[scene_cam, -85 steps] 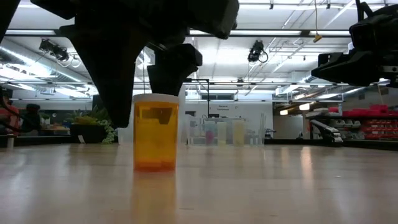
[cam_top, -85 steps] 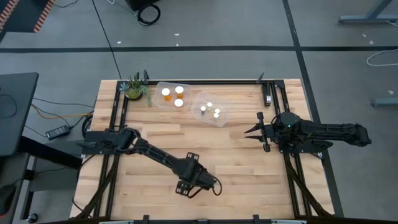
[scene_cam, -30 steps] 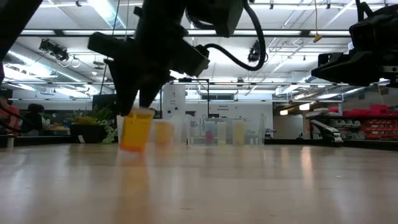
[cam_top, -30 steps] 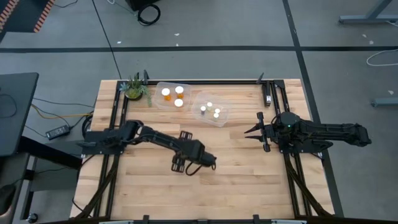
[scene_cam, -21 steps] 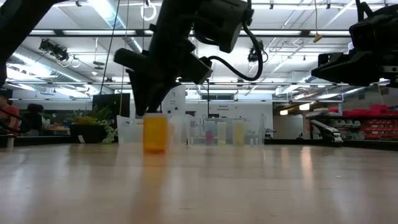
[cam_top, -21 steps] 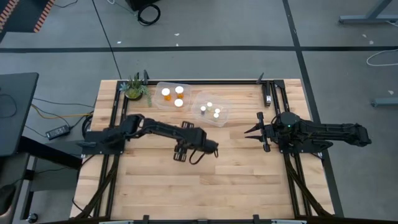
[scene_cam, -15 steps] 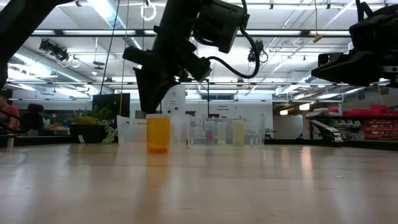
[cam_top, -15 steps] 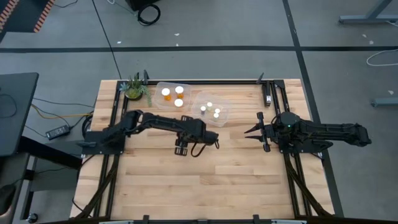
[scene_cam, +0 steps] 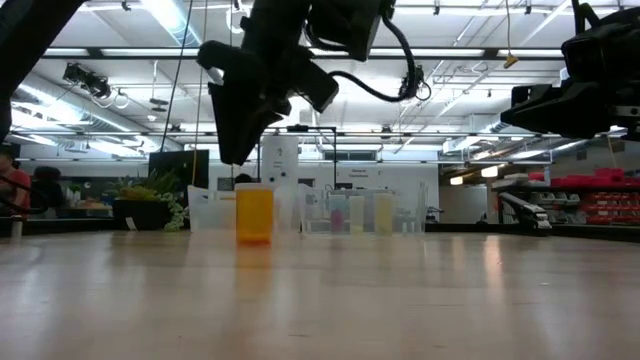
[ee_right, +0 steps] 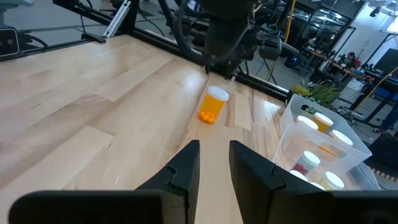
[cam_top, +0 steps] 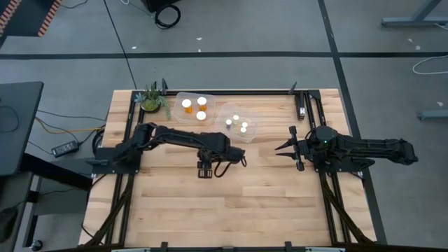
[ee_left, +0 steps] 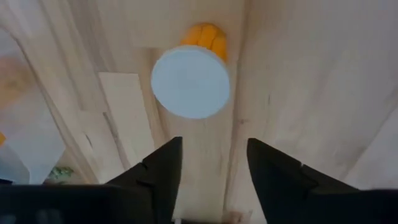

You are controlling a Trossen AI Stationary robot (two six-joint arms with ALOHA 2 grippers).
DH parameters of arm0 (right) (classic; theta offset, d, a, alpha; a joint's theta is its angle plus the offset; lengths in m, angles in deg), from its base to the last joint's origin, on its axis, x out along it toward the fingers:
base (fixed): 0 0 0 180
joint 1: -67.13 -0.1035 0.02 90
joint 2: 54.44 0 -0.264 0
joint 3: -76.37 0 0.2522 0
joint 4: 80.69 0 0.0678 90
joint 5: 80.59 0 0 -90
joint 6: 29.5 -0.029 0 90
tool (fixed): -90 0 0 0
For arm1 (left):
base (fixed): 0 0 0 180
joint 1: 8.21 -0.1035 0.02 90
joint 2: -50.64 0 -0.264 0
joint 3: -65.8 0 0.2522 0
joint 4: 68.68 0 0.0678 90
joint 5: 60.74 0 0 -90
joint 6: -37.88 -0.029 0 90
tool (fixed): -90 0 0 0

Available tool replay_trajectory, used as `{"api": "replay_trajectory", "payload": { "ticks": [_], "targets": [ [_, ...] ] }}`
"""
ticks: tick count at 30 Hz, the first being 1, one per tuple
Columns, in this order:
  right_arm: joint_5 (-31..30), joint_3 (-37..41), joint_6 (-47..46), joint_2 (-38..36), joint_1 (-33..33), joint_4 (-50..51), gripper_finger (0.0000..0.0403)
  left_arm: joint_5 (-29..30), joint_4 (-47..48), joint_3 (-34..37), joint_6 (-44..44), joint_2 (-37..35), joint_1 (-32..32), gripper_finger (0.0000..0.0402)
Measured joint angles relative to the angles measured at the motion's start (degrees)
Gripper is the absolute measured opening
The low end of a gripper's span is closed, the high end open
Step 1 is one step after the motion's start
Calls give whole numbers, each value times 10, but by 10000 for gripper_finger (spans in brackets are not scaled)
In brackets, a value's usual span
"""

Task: Pick and place medicine bottles into bin by pill shape (circle, oval)
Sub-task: Put the big orange pill bottle into the left transparent bin

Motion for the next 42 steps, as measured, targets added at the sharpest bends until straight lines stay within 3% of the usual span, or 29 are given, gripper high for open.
{"api": "replay_trajectory", "payload": {
  "ticks": [7,12,18,32,42],
  "targets": [
    [0,0,0,0,0,0,93,18,-40,90,39,-91,-4,217],
    [0,0,0,0,0,0,93,20,-165,212,81,-172,-4,210],
    [0,0,0,0,0,0,93,15,-290,314,129,-221,-8,225],
    [0,0,0,0,0,0,93,-27,-435,389,172,-219,-11,315],
    [0,0,0,0,0,0,93,0,-512,413,172,-219,-32,300]
  ]
}}
